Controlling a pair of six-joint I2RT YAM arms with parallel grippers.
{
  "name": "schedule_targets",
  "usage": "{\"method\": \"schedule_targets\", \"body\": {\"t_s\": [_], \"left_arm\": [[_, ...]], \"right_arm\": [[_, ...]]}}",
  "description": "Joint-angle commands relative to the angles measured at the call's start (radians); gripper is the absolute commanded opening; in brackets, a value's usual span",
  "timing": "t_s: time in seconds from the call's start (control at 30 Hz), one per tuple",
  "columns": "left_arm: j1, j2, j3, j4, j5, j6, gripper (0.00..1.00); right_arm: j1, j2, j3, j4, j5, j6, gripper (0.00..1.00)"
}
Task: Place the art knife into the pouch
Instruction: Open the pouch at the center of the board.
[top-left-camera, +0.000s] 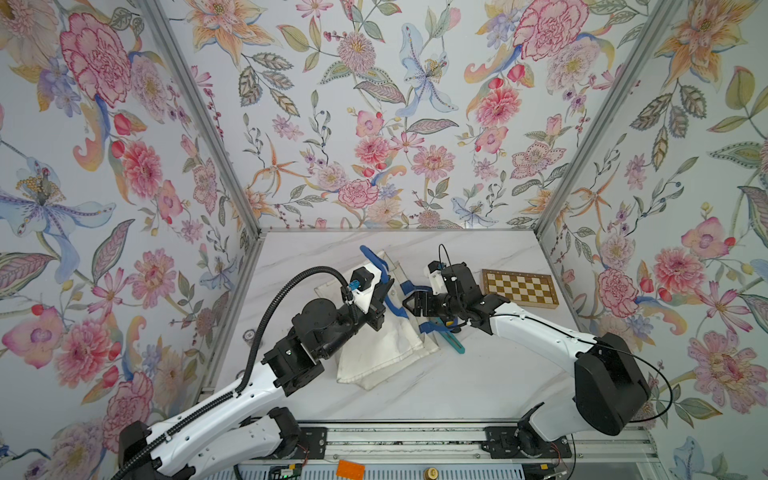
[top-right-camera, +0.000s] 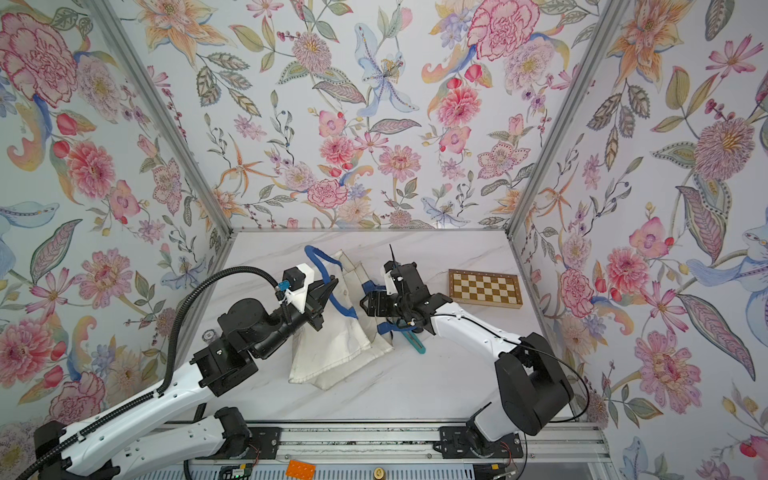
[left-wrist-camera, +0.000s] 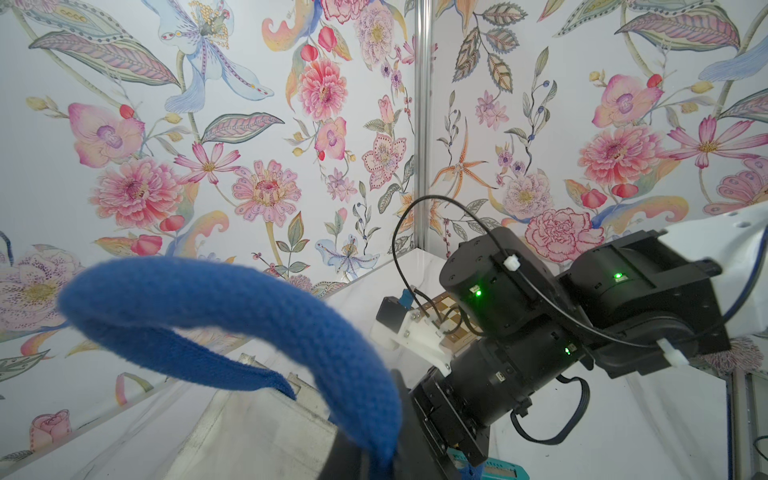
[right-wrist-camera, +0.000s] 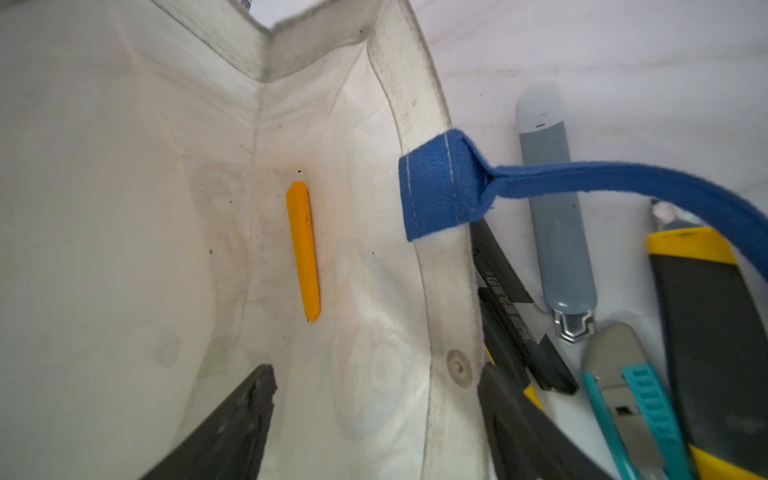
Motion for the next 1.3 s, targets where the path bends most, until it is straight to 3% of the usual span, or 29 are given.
{"method": "schedule_targets", "body": {"t_s": [0.0,0.3,0.57,0.8,1.27], "left_arm": [[0.011,-0.068,-0.036,-0.012,-0.071,-0.008,0.0],[0.017,-0.198,-0.132,-0.039,-0.188,-0.035,0.0],[0.026,-0.244,-0.147,-0.022,-0.199,-0.033,0.0],[0.032,-0.175,-0.099,0.028,-0.138,-0.035,0.0],[0.033,0.008,0.058,0.157,0.049,-0.051,0.0]], "right_arm": [[0.035,0.045,0.043,-0.052,0.052,-0.029,0.8],[0.044,0.098,0.029,0.085,-0.095,0.023,0.79],[0.095,0.195,0.064,0.155,-0.187,0.064,0.78],[0.1,0.237,0.043,0.275,-0.258,0.13,0.78],[0.069,0.226,0.015,0.296,-0.268,0.153,0.8]]}}
